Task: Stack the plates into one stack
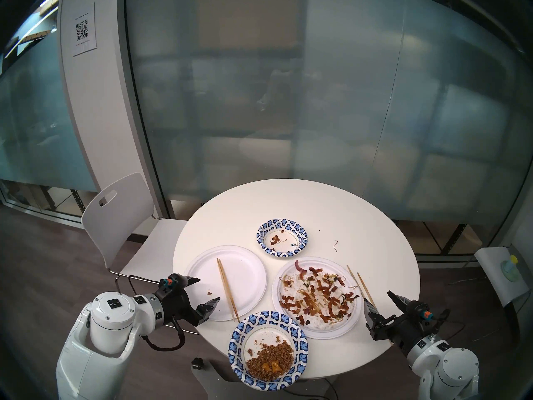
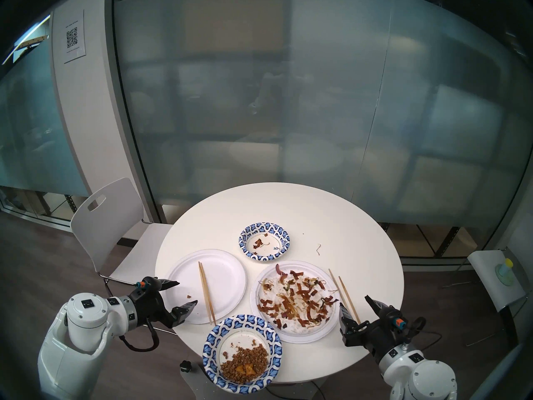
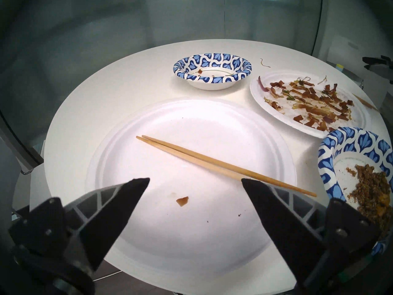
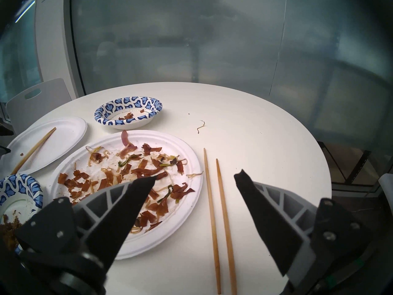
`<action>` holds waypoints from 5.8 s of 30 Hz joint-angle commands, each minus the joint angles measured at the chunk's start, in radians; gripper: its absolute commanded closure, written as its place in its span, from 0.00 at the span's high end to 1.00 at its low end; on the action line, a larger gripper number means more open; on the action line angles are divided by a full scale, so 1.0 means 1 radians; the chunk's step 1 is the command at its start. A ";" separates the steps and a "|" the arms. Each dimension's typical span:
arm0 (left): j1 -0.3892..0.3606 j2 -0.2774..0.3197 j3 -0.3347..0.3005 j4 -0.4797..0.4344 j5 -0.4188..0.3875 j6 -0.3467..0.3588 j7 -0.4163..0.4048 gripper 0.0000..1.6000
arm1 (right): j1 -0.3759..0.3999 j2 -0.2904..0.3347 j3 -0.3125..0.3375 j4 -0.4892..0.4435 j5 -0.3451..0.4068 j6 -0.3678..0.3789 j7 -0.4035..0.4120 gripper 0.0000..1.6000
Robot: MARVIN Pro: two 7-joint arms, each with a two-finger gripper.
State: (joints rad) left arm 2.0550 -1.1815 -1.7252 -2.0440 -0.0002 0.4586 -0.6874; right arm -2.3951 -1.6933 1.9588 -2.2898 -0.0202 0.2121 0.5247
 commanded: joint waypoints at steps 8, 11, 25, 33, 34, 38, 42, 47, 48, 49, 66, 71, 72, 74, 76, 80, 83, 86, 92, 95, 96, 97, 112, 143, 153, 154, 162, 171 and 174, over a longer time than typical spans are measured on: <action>-0.063 -0.012 -0.020 -0.025 -0.048 0.107 -0.028 1.00 | 0.017 0.000 -0.016 -0.011 0.001 -0.012 -0.004 0.93; -0.039 -0.043 -0.026 -0.050 -0.057 0.178 -0.009 1.00 | 0.013 -0.001 -0.015 -0.010 0.002 -0.014 -0.007 0.93; 0.015 -0.145 -0.009 -0.213 -0.083 0.455 0.080 1.00 | 0.005 -0.006 -0.013 -0.001 0.013 -0.028 -0.013 0.94; 0.027 -0.225 0.059 -0.247 -0.052 0.501 0.208 1.00 | -0.005 -0.014 -0.010 0.002 0.024 -0.048 -0.013 0.94; 0.028 -0.239 0.067 -0.247 -0.051 0.501 0.224 1.00 | -0.008 -0.015 -0.009 0.002 0.025 -0.051 -0.012 0.95; 0.022 -0.279 0.106 -0.246 -0.036 0.501 0.278 1.00 | -0.017 -0.018 -0.004 0.003 0.031 -0.060 -0.011 0.95; 0.018 -0.311 0.136 -0.244 -0.024 0.501 0.326 1.00 | -0.019 -0.020 -0.001 0.005 0.036 -0.068 -0.007 0.95; 0.019 -0.344 0.176 -0.241 -0.003 0.501 0.377 1.00 | -0.023 -0.024 0.004 0.005 0.041 -0.075 -0.002 0.95; 0.021 -0.349 0.185 -0.241 0.001 0.501 0.385 1.00 | -0.024 -0.025 0.006 0.004 0.043 -0.076 -0.002 0.95; 0.023 -0.354 0.191 -0.240 0.004 0.501 0.393 1.00 | -0.025 -0.026 0.008 0.003 0.044 -0.078 0.000 0.96; 0.023 -0.368 0.256 -0.179 0.011 0.501 0.544 1.00 | -0.032 -0.043 0.035 0.016 0.061 -0.102 0.017 0.96; 0.020 -0.365 0.268 -0.170 -0.009 0.501 0.576 1.00 | -0.029 -0.045 0.036 0.021 0.062 -0.106 0.022 0.95; 0.020 -0.362 0.271 -0.167 -0.013 0.501 0.583 1.00 | -0.028 -0.046 0.036 0.022 0.061 -0.107 0.022 0.95; 0.018 -0.360 0.275 -0.164 -0.016 0.501 0.590 1.00 | -0.028 -0.047 0.036 0.022 0.061 -0.108 0.023 0.95; 0.013 -0.357 0.282 -0.152 -0.027 0.501 0.615 1.00 | -0.028 -0.051 0.038 0.023 0.061 -0.111 0.024 0.96; 0.004 -0.354 0.292 -0.138 -0.046 0.501 0.651 1.00 | -0.033 -0.057 0.041 0.021 0.062 -0.117 0.026 0.95; -0.010 -0.351 0.302 -0.122 -0.061 0.501 0.678 1.00 | -0.036 -0.062 0.042 0.021 0.063 -0.123 0.027 0.95; -0.021 -0.346 0.313 -0.114 -0.078 0.501 0.705 1.00 | -0.040 -0.068 0.041 0.021 0.065 -0.129 0.028 0.95; -0.032 -0.338 0.328 -0.109 -0.117 0.501 0.749 1.00 | -0.046 -0.078 0.043 0.024 0.068 -0.140 0.032 0.95; -0.034 -0.336 0.330 -0.109 -0.133 0.501 0.762 1.00 | -0.047 -0.080 0.044 0.025 0.068 -0.142 0.032 0.95; -0.036 -0.334 0.334 -0.112 -0.145 0.501 0.775 1.00 | -0.048 -0.082 0.045 0.025 0.070 -0.144 0.033 0.95; -0.037 -0.334 0.335 -0.113 -0.150 0.501 0.781 1.00 | -0.049 -0.082 0.046 0.026 0.071 -0.145 0.034 0.95; -0.070 -0.330 0.349 -0.075 -0.207 0.501 0.867 1.00 | -0.036 -0.085 0.052 0.034 0.078 -0.139 0.041 0.96; -0.073 -0.240 0.358 -0.067 -0.381 0.501 0.984 0.91 | -0.001 -0.092 0.066 0.044 0.088 -0.126 0.052 0.97; -0.080 -0.204 0.378 -0.073 -0.449 0.501 1.033 0.59 | 0.004 -0.097 0.068 0.043 0.087 -0.128 0.055 0.98; -0.080 -0.199 0.381 -0.075 -0.459 0.501 1.038 0.60 | 0.004 -0.097 0.068 0.043 0.088 -0.128 0.055 0.96; -0.091 -0.173 0.400 -0.087 -0.525 0.501 1.094 0.61 | 0.008 -0.100 0.071 0.045 0.088 -0.128 0.058 0.99; -0.123 -0.153 0.409 -0.102 -0.613 0.501 1.165 0.40 | 0.014 -0.100 0.072 0.049 0.087 -0.128 0.064 0.98; -0.132 -0.142 0.409 -0.109 -0.643 0.501 1.185 0.06 | 0.019 -0.099 0.072 0.051 0.086 -0.126 0.066 0.98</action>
State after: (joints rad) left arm 1.9506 -1.3460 -1.3148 -2.1226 -0.5859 0.9619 0.4614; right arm -2.3891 -1.7962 2.0322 -2.2257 0.0616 0.0843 0.5896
